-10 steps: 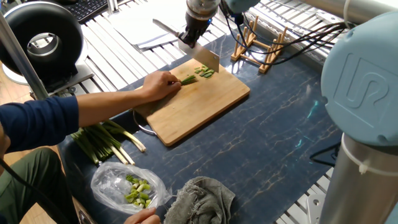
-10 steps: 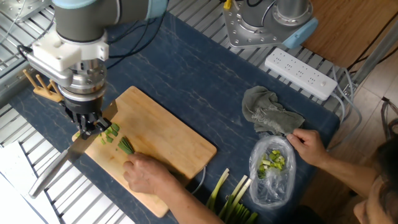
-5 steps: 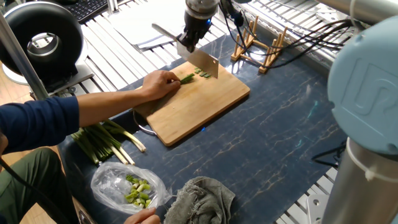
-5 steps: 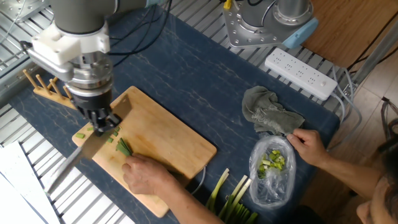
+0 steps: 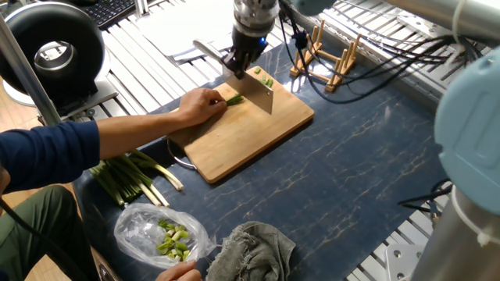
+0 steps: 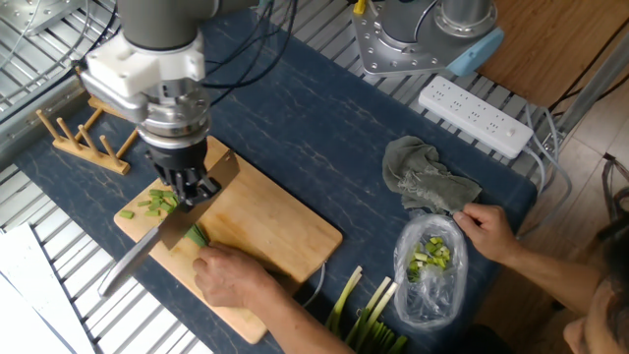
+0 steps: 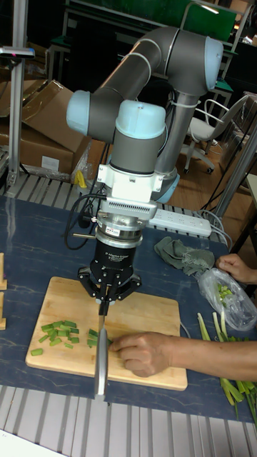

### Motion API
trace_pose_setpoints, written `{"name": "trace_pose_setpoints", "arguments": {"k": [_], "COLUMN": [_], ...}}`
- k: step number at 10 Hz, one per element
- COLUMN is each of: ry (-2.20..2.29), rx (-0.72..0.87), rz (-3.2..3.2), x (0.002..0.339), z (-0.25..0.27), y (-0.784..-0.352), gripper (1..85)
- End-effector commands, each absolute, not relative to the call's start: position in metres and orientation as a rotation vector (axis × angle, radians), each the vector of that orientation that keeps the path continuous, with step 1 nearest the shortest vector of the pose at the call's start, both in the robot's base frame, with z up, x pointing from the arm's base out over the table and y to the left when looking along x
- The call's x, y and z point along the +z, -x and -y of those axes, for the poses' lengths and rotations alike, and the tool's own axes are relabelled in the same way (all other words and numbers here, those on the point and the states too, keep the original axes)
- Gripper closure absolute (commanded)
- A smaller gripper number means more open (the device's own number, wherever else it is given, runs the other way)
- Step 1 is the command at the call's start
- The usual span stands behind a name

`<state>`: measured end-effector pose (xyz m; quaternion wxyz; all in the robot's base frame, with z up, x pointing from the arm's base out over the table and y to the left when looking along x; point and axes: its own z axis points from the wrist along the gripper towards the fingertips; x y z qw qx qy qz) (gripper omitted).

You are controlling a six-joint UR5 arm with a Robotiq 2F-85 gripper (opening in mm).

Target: Chop the scallions

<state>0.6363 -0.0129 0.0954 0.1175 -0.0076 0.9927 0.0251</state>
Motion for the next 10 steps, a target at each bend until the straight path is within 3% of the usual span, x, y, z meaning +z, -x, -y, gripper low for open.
{"name": "trace_pose_setpoints", "arguments": {"k": [1, 10], "ry": [0.004, 0.028], "rx": [0.089, 0.075], "rz": [-2.889, -2.861], "x": [0.092, 0.077], "z": [0.013, 0.019], "y": [-0.629, -0.635], "gripper": [84.3, 84.3]}}
